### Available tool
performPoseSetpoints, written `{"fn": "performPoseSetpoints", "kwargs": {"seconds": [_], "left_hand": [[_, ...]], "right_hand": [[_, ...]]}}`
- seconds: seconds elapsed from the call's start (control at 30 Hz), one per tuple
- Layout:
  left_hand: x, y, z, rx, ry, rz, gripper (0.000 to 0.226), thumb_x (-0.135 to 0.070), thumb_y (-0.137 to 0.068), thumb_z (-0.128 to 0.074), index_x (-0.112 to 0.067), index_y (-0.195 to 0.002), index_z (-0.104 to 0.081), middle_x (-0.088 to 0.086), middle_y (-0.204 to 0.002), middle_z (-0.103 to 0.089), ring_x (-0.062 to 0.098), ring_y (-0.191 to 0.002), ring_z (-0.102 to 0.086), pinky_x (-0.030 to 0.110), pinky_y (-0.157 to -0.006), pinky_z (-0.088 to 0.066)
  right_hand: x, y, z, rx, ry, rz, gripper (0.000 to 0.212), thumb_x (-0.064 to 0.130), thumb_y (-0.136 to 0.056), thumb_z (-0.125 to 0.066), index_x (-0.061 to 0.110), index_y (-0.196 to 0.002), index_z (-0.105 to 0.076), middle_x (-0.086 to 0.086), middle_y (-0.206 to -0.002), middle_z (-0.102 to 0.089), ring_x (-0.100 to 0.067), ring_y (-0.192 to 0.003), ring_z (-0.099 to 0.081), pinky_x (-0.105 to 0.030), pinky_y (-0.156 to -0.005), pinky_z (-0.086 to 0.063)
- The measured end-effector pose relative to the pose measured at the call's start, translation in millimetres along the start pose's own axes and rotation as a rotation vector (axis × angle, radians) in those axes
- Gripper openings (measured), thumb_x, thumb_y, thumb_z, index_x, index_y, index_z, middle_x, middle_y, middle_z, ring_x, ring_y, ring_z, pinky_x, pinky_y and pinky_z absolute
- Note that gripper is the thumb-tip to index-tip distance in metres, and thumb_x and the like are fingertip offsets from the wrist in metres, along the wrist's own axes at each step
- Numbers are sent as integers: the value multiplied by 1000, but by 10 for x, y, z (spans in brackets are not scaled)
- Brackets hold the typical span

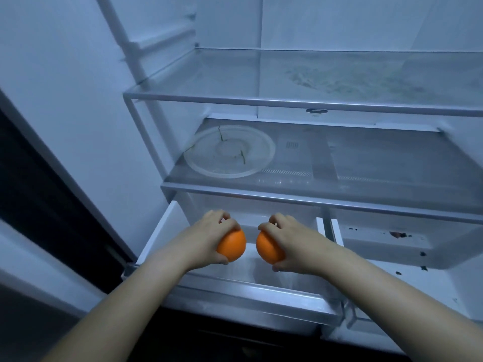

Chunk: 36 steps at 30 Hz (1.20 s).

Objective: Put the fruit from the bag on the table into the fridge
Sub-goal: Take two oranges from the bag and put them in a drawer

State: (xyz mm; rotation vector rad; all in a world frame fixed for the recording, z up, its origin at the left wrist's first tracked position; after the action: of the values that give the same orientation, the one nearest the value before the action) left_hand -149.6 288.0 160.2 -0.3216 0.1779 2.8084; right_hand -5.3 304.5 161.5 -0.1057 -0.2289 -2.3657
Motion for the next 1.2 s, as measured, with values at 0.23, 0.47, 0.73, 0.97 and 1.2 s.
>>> {"fn": "performPoseSetpoints", "kwargs": {"seconds": [0.23, 0.47, 0.73, 0.97, 1.2], "left_hand": [[52, -208, -248, 145, 28, 9, 67, -39, -68, -77, -33, -123, -39, -8, -122, -49, 14, -119, -34, 42, -89, -46], [124, -355, -308, 210, -82, 6, 86, -38, -62, -83, -26, -132, -35, 0, -130, -30, 21, -121, -34, 40, -87, -48], [289, -419, -582, 328, -98, 20, 89, -38, -65, -83, -20, -136, -32, 5, -137, -27, 25, -126, -29, 38, -92, -41], [347, -471, -724, 276, -48, 25, 84, -30, -71, -78, -18, -138, -28, 5, -137, -30, 23, -127, -29, 37, -92, -42], [430, -465, -825, 311, -9, 77, 92, -30, -75, -77, -20, -145, -19, 6, -145, -23, 25, -133, -25, 37, -103, -34]], "right_hand": [[-87, -223, -276, 129, -8, -31, 80, 32, -73, -74, 28, -137, -26, -4, -134, -35, -26, -119, -38, -43, -87, -48], [-228, -421, -373, 238, 55, -77, 87, 37, -69, -79, 23, -137, -26, -7, -131, -39, -29, -116, -44, -42, -89, -47], [-147, -665, -745, 393, -5, -181, 88, 40, -72, -79, 16, -138, -25, -11, -134, -39, -31, -117, -47, -39, -87, -44], [-136, -755, -894, 318, -25, -164, 85, 38, -70, -79, 15, -135, -28, -13, -131, -40, -31, -116, -45, -38, -86, -45], [-43, -794, -935, 279, 47, -99, 86, 41, -73, -77, 17, -138, -25, -13, -136, -36, -32, -121, -43, -41, -86, -46]]}}
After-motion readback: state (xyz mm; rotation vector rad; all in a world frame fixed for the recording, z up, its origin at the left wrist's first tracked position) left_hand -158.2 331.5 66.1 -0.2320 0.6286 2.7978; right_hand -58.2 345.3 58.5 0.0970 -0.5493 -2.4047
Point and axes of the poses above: each hand's wrist, its own y-axis away from the middle knuckle, its own z-axis out of the back of the hand, x = y × z, the point moved 9 cm from there along -y, towards the middle knuckle
